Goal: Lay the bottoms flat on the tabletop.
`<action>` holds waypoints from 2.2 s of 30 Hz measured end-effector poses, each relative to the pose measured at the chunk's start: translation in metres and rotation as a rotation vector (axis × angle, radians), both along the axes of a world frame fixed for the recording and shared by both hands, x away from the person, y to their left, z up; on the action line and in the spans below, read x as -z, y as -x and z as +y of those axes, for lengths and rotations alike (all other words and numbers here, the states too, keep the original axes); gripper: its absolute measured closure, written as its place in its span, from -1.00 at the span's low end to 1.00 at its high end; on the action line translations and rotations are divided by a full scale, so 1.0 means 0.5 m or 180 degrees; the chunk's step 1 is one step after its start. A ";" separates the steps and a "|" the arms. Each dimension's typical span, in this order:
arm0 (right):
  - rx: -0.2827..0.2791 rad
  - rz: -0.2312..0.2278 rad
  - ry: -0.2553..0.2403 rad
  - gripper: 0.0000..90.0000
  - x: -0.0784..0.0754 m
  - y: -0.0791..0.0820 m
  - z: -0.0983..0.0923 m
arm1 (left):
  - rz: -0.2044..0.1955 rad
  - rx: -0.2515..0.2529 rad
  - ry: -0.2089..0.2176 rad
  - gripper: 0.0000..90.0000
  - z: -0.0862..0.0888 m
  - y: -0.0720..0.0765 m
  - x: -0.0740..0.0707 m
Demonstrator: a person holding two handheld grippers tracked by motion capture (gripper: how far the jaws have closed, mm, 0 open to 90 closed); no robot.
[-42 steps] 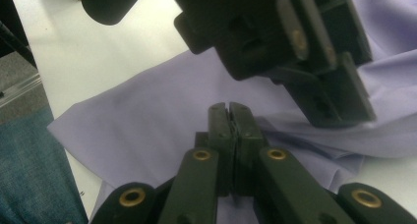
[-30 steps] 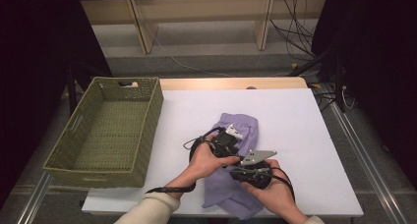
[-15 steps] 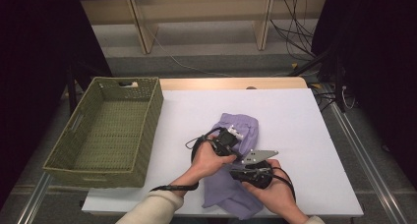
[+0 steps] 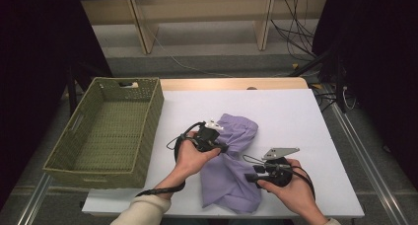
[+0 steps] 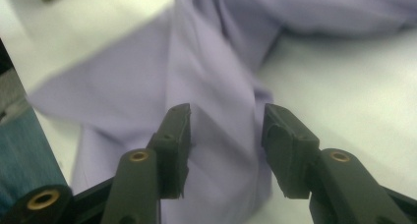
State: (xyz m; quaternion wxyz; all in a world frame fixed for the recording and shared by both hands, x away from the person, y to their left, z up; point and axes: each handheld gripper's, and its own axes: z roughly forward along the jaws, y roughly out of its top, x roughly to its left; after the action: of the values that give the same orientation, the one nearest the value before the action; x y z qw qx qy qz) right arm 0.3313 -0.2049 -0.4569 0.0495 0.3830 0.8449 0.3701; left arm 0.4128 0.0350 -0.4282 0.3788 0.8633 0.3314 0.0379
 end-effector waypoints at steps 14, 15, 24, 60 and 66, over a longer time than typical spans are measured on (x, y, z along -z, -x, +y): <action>-0.0038 0.0493 0.0167 1.00 -0.016 0.044 -0.015 | -0.0140 0.0046 0.0064 0.36 -0.006 0.015 0.004; -0.0020 0.0533 0.0175 1.00 -0.011 0.049 -0.023 | -0.0171 0.0035 0.0069 0.28 0.002 0.018 0.001; -0.0111 0.0753 0.0103 0.89 -0.004 0.095 -0.030 | -0.0135 -0.0054 -0.0373 0.19 0.095 0.076 0.025; 0.0542 0.0191 0.0328 0.99 -0.005 -0.030 -0.055 | 0.0379 0.0090 -0.0562 0.97 0.093 0.170 0.084; 0.0630 0.0460 0.0415 0.99 0.002 -0.022 -0.067 | 0.0447 0.0181 -0.0343 0.98 0.108 0.180 0.057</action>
State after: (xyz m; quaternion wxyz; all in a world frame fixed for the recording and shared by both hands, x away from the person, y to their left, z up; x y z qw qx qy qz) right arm 0.3421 -0.2386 -0.4578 0.0496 0.4862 0.8265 0.2793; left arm 0.3229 0.0890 -0.4567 0.3086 0.8920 0.3300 -0.0158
